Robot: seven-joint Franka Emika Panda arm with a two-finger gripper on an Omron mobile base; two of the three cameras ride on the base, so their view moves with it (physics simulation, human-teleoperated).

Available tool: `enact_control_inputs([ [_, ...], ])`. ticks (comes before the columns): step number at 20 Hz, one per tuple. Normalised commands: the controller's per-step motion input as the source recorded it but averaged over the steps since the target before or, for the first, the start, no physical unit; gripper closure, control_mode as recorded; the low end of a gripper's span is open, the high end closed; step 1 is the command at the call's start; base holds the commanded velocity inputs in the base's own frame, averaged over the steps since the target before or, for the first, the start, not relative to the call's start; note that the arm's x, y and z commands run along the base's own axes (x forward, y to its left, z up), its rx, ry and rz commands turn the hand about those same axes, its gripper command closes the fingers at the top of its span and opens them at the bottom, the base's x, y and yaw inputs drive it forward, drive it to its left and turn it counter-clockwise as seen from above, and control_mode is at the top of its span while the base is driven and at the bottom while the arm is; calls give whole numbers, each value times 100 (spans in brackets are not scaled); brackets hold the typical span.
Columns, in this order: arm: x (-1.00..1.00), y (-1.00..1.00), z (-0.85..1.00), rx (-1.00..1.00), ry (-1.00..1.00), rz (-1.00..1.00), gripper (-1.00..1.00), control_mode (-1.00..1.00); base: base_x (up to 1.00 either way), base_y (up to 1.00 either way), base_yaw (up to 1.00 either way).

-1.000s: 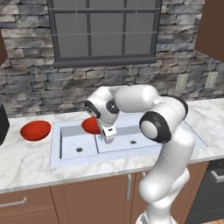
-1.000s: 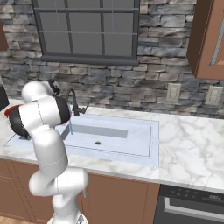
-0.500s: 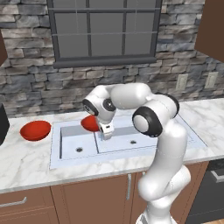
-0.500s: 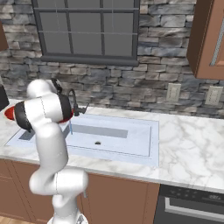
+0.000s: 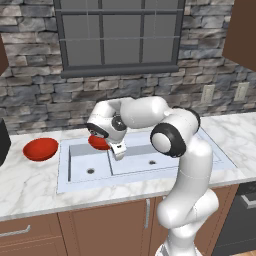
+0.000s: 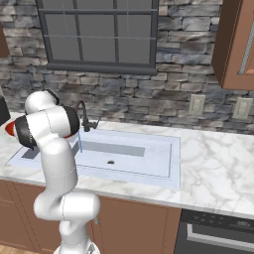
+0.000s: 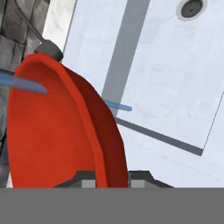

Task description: Rinse each bowl for a few seconds and place them down in the sink or on the counter.

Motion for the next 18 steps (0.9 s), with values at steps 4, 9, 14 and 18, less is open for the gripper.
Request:
enact_control_inputs([
  [4,-28,2,38,-10,0,0,100,-100,0,0,0],
  [9,-32,0,48,-8,2,0,100,-100,0,0,0],
  [14,-27,14,51,-8,11,0,100,-100,0,0,0],
  [18,-20,12,55,-3,17,0,100,-100,0,0,0],
])
